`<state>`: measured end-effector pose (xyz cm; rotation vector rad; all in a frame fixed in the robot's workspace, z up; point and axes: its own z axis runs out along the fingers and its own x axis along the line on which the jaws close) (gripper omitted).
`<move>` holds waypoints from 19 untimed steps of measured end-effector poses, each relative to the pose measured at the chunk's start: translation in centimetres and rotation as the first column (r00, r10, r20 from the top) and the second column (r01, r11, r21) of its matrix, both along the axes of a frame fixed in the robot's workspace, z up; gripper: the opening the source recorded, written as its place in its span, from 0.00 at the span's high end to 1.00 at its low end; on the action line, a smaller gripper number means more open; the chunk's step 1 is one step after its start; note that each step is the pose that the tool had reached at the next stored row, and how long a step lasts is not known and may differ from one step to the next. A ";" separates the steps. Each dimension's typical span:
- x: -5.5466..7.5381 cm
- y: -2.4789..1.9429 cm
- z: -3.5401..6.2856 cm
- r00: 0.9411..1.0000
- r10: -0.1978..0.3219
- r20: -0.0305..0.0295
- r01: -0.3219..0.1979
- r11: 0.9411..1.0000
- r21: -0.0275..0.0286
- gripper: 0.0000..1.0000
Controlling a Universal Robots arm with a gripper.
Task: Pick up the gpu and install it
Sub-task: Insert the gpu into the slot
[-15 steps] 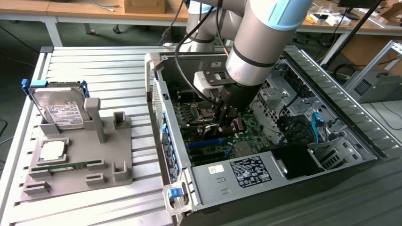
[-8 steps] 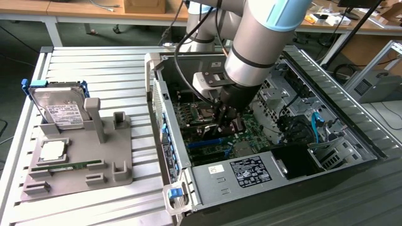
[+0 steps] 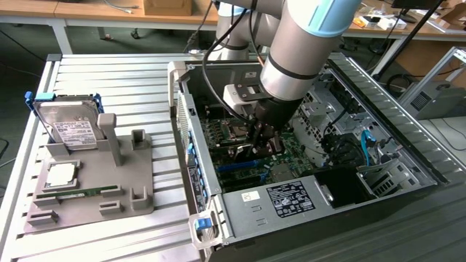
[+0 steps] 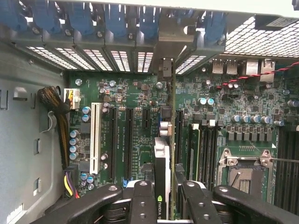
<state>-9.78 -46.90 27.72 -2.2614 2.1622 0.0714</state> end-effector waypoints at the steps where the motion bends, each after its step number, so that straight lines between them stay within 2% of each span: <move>1: 0.0 0.00 0.00 1.000 0.001 0.000 -0.001 1.000 0.000 0.73; 7: 0.0 0.00 -0.01 1.000 0.004 0.002 -0.004 1.000 0.000 0.73; 19: 0.0 0.06 -0.03 1.000 0.005 0.002 -0.005 1.000 0.000 0.73</move>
